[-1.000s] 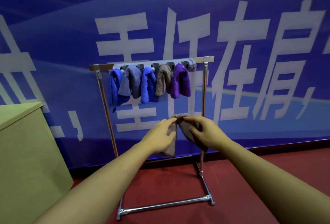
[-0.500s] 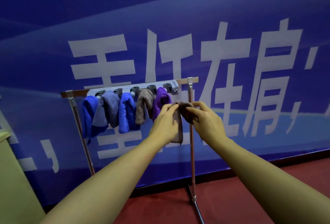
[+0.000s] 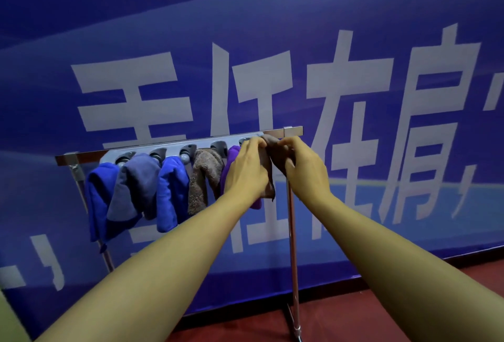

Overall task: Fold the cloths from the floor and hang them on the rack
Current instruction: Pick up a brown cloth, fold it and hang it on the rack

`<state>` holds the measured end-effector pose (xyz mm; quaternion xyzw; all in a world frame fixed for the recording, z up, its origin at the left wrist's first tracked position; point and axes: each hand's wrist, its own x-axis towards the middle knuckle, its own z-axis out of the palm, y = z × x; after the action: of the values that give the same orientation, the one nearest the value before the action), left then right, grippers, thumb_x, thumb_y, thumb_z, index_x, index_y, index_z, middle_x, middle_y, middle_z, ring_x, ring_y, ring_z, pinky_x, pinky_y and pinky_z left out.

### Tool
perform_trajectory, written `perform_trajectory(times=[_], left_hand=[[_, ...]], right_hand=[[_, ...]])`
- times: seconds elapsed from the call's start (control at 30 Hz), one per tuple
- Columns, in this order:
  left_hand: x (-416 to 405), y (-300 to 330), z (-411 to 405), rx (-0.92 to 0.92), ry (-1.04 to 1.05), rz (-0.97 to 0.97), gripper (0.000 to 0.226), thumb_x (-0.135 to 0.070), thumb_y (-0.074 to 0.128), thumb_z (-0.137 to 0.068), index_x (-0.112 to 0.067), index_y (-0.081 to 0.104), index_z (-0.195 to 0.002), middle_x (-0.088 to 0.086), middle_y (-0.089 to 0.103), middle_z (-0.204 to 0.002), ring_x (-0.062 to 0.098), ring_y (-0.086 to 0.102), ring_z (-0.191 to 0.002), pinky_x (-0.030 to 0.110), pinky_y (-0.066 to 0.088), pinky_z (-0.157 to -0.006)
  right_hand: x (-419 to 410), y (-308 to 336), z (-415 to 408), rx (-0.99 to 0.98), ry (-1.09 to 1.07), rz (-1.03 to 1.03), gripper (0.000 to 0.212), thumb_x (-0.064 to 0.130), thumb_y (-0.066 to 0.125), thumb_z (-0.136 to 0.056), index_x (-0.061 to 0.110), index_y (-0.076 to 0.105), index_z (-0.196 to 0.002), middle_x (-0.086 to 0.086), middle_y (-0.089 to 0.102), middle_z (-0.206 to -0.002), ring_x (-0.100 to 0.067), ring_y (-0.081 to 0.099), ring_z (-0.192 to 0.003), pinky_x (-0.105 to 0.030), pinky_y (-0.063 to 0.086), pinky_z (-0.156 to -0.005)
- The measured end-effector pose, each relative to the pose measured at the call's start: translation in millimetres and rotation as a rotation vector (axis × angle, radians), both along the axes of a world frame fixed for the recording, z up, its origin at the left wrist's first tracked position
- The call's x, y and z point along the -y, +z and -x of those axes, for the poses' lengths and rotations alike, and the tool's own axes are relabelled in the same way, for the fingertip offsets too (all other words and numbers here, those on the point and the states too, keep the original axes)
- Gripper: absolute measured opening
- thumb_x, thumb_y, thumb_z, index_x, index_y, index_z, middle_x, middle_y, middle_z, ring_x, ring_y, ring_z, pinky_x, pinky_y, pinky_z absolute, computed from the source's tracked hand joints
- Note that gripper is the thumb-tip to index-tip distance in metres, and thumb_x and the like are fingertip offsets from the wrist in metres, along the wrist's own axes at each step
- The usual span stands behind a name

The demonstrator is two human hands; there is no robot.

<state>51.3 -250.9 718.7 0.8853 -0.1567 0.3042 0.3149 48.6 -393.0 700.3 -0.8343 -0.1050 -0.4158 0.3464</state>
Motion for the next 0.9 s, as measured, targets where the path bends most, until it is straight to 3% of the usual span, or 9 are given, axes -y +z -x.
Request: perform_trajectory(times=[0.13,0.23,0.4,0.6,0.73,0.9], left_hand=[[1,6,-13,0.014,0.055,-0.003,0.058,0.005,0.056,-0.087,-0.028,0.036,-0.129,0.004,0.054,-0.13,0.03,0.063,-0.103,0.046,0.058,-0.074],[-1,6,-22,-0.001,0.09,0.002,0.069,0.005,0.056,-0.089,-0.029,0.031,-0.143,0.005,0.051,-0.139,0.031,0.062,-0.109,0.045,0.058,-0.078],[2,5,-37,0.009,0.121,-0.007,0.069,0.004,0.054,-0.09,-0.027,0.035,-0.148,0.003,0.048,-0.144,0.032,0.06,-0.115,0.047,0.058,-0.085],[8,8,-45,0.142,0.176,-0.001,0.063,0.004,0.057,-0.086,-0.025,0.041,-0.139,0.002,0.051,-0.132,0.027,0.058,-0.113,0.047,0.057,-0.08],[2,6,-49,0.209,0.207,-0.156,0.052,0.005,0.066,-0.079,-0.021,0.05,-0.121,-0.001,0.049,-0.131,0.024,0.053,-0.117,0.041,0.056,-0.074],[2,-11,-56,0.056,0.214,-0.228,0.051,0.002,0.065,-0.083,-0.021,0.053,-0.127,-0.002,0.049,-0.132,0.025,0.051,-0.121,0.046,0.057,-0.077]], right_hand=[[-3,1,-21,0.055,-0.045,-0.02,0.041,-0.004,0.052,-0.09,0.026,0.056,-0.119,0.002,0.068,-0.113,-0.016,0.064,-0.103,-0.039,0.06,-0.08],[-5,0,-34,0.077,-0.069,-0.031,0.04,-0.001,0.05,-0.092,0.027,0.053,-0.121,0.001,0.068,-0.112,-0.017,0.064,-0.101,-0.039,0.06,-0.077],[-6,-2,-52,0.083,-0.099,-0.029,0.039,-0.002,0.051,-0.092,0.024,0.057,-0.121,0.0,0.068,-0.112,-0.017,0.064,-0.1,-0.038,0.06,-0.078],[-6,8,-67,0.162,-0.138,-0.048,0.034,-0.001,0.056,-0.09,0.02,0.059,-0.116,-0.001,0.066,-0.107,-0.016,0.063,-0.095,-0.034,0.058,-0.073],[-2,8,-75,0.21,-0.188,0.051,0.02,-0.003,0.062,-0.087,0.016,0.061,-0.094,0.001,0.062,-0.099,-0.015,0.057,-0.088,-0.033,0.055,-0.064],[0,-18,-84,0.154,-0.176,0.134,0.026,0.005,0.072,-0.086,0.018,0.068,-0.109,0.001,0.065,-0.109,-0.017,0.059,-0.098,-0.024,0.051,-0.067]])
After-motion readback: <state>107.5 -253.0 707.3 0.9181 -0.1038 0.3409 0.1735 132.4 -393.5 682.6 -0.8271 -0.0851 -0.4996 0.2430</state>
